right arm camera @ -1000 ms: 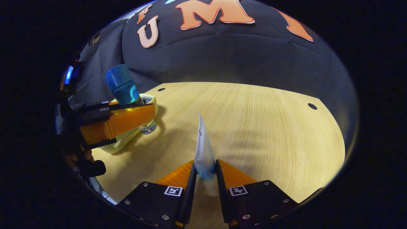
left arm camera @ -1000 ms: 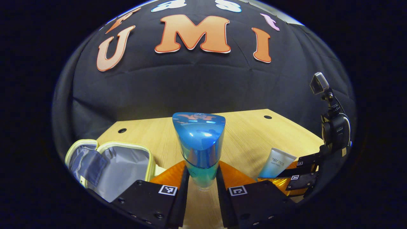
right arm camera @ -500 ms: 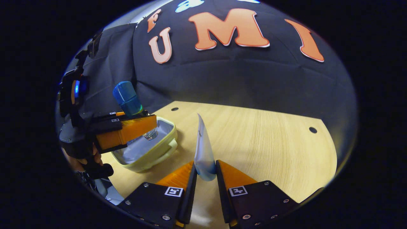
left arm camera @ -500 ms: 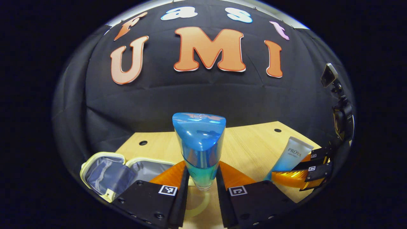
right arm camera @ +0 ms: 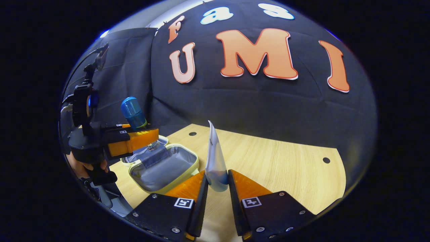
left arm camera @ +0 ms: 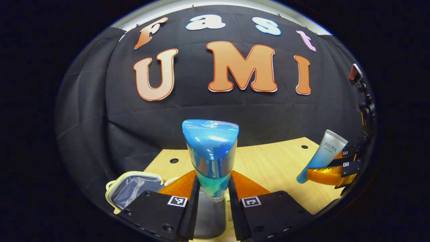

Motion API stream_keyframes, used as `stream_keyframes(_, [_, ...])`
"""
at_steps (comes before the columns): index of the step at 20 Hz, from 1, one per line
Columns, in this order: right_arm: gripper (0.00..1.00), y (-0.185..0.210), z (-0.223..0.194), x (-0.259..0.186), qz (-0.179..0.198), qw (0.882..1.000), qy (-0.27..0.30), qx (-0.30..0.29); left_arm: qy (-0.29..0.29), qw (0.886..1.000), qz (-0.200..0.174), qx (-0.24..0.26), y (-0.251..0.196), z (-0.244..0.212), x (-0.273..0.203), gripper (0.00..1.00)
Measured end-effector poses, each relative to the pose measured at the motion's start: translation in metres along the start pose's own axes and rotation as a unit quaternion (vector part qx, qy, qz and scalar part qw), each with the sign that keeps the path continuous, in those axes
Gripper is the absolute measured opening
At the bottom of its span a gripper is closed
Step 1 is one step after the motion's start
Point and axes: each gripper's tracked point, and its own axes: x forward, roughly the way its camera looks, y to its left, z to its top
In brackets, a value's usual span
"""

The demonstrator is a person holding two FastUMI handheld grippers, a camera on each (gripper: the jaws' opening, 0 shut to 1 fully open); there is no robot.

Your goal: First open the suitcase, pack the skin care products into it, and then close the suitcase.

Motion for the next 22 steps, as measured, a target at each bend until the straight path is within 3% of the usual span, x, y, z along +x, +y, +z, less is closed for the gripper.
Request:
stream_keyframes(9, [0.38, 0.075, 0.052, 0.022, 0.040, 0.998, -0.046, -0.010, -0.010, 1.000, -0.004, 0.005, 0.074, 0.012, -0.012, 0.43])
stream_keyframes(16, [0.38, 0.111, 0.028, 0.045, 0.031, 0.999, -0.015, -0.001, 0.039, 0.998, -0.043, 0.005, 0.105, -0.029, -0.004, 0.43])
stream_keyframes(22, [0.38, 0.136, -0.010, 0.058, 0.007, 0.999, 0.036, 0.016, 0.112, 0.989, -0.097, 0.021, 0.114, -0.089, 0.011, 0.44])
